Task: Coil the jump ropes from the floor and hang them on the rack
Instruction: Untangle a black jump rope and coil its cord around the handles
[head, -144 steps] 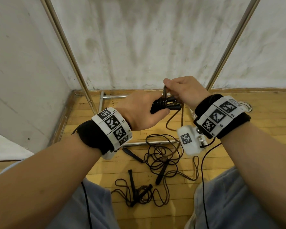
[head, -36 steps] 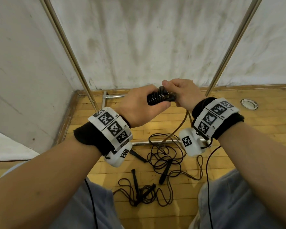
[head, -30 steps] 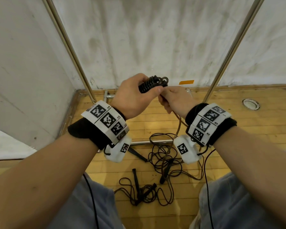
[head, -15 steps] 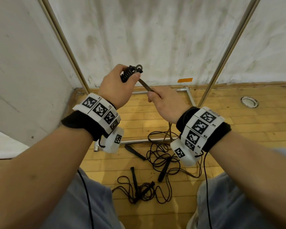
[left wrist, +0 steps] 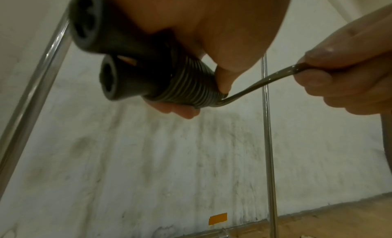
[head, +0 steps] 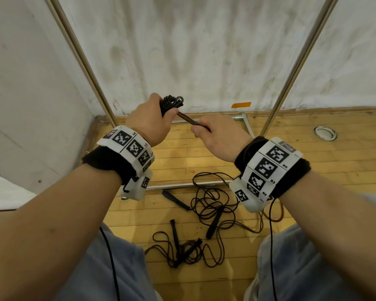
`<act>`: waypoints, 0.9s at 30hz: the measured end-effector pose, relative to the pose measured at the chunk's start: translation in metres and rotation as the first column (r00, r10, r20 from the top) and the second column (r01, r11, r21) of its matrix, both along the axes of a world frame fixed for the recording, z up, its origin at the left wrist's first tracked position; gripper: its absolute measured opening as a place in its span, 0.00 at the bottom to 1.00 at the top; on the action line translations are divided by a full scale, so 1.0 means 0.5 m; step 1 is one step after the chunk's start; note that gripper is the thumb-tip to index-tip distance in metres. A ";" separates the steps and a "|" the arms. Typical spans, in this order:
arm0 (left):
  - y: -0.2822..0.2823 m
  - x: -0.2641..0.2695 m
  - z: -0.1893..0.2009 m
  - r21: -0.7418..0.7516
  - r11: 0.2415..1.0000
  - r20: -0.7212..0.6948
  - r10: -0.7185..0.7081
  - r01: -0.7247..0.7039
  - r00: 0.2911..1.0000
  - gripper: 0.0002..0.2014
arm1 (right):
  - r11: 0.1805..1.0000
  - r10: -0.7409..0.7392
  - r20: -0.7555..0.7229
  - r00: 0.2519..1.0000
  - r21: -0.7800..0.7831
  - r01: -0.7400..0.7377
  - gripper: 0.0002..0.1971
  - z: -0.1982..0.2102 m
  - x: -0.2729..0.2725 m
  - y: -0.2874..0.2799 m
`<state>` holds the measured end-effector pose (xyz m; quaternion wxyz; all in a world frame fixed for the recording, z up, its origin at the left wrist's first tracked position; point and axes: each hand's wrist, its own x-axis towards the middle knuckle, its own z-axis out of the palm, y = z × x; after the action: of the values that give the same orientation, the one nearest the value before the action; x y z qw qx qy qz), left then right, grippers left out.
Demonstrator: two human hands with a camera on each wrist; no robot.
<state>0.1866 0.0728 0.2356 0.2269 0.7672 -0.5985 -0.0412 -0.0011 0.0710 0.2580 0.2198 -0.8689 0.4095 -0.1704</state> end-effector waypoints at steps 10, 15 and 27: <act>0.030 -0.028 -0.007 0.281 0.918 0.125 -0.323 0.279 0.938 0.11 | 0.990 0.003 0.068 0.998 -0.142 0.007 0.14 0.028 -0.014 0.004; 0.064 -0.073 0.008 0.256 0.843 0.104 -0.510 0.473 0.854 0.19 | 0.990 -0.060 0.108 0.992 -0.118 0.073 0.17 0.036 -0.026 -0.013; 0.094 -0.102 0.029 0.019 0.839 -0.043 -0.543 0.544 0.839 0.16 | 0.986 -0.159 0.195 0.968 -0.009 0.164 0.21 0.041 -0.022 -0.024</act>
<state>0.1357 0.1200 0.2499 0.2047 0.5687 -0.7865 -0.1265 -0.0119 0.0591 0.2784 0.2329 -0.8148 0.4533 -0.2764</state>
